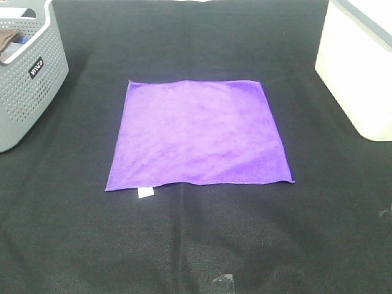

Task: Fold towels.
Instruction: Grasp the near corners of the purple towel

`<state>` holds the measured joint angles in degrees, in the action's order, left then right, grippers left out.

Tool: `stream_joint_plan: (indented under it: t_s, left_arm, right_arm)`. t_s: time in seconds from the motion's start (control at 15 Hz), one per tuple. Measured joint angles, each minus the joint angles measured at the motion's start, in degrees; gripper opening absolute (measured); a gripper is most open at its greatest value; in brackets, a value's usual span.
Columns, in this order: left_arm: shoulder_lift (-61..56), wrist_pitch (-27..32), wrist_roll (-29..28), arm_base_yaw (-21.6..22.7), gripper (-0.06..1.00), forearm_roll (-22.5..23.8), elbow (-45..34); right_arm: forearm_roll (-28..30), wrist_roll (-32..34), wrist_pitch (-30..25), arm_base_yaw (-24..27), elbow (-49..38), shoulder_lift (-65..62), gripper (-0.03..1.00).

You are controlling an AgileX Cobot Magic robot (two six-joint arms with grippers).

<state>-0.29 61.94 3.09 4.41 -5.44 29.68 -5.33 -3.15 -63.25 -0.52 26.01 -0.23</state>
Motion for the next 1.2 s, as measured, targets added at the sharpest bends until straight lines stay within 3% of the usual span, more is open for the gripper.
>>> stream_joint_plan:
  t_s: [0.33,1.2]
  left_arm:
    - [0.0,0.0,0.0,0.0,0.99,0.0,0.0]
    - [0.0,0.0,0.1,0.0,0.99,0.0,0.0]
  right_arm:
    - [1.3,0.5,0.0,0.0,0.0,0.0,0.95]
    - [1.3,0.6,0.0,0.0,0.0,0.0,0.96]
